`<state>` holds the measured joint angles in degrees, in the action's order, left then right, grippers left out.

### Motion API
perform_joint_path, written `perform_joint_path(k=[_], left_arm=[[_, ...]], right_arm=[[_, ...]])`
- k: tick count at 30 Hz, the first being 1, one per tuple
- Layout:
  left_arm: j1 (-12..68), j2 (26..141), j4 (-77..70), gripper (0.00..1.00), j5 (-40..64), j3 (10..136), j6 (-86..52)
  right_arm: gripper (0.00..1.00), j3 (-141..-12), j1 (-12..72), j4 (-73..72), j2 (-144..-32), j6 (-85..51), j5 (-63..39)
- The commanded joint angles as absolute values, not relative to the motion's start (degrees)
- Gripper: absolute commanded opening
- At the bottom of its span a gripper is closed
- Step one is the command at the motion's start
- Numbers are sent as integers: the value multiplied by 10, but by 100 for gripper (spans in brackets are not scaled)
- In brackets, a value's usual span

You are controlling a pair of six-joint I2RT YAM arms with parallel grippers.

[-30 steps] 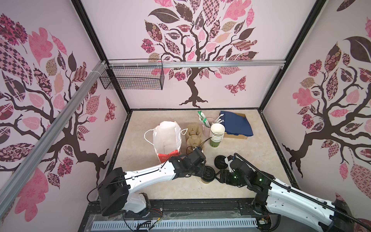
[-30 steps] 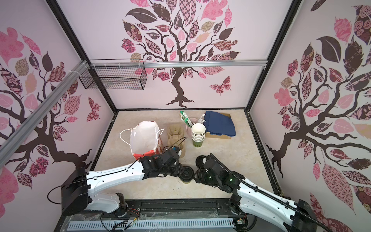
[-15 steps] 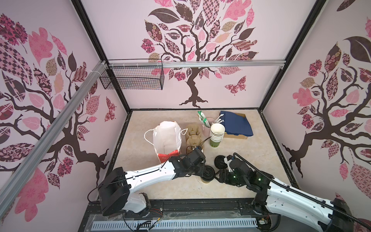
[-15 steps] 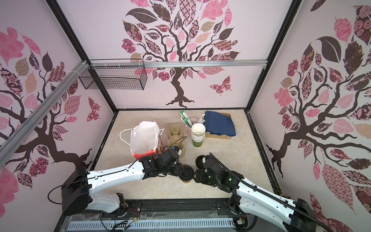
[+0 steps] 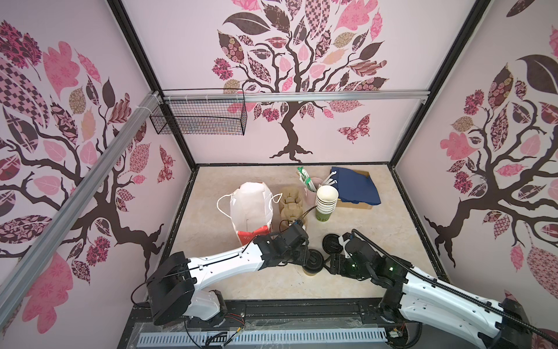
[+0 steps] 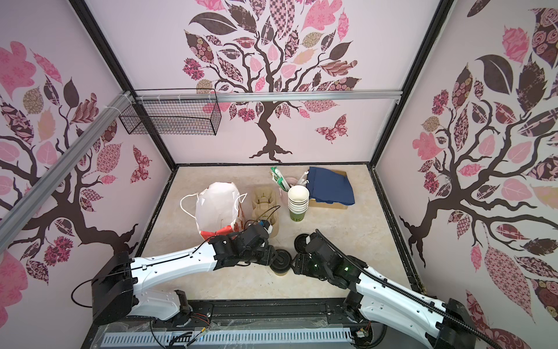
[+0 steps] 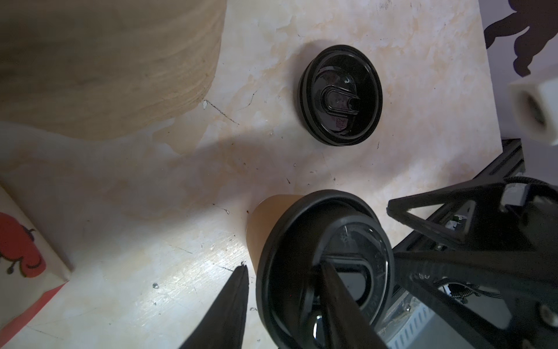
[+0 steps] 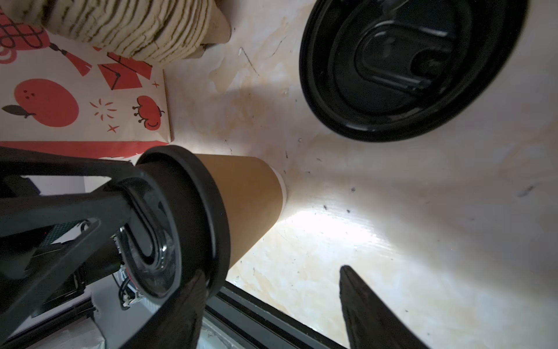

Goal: Pack a coffee takeout order
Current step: Close the lid on the coffee cup.

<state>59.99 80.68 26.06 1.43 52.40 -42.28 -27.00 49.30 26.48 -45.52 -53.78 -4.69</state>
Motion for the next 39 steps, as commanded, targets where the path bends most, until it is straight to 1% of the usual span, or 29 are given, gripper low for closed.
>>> perform_joint_path(k=[1, 6, 9, 11, 13, 16, 22, 26, 39], left_arm=[[603, 807, 296, 45, 16, 543, -402], [603, 796, 292, 47, 4, 557, -394], [604, 782, 293, 51, -7, 567, -389], [608, 770, 302, 56, -28, 572, -385], [609, 762, 312, 57, -35, 575, -383], [613, 752, 335, 57, -45, 578, -385], [629, 721, 406, 51, -109, 559, -406], [630, 721, 411, 51, -87, 542, -414], [630, 738, 336, 52, -24, 499, -459]], right_arm=[[76, -309, 491, 313, -446, -518, -13], [78, -330, 490, 298, -459, -506, -30], [80, -337, 490, 290, -470, -496, -45], [84, -335, 490, 280, -478, -491, -58], [89, -324, 490, 256, -480, -488, -76], [91, -307, 490, 222, -485, -498, -92], [93, -297, 490, 195, -499, -508, -100], [95, -292, 490, 192, -501, -509, -88], [93, -278, 490, 178, -500, -518, -90]])
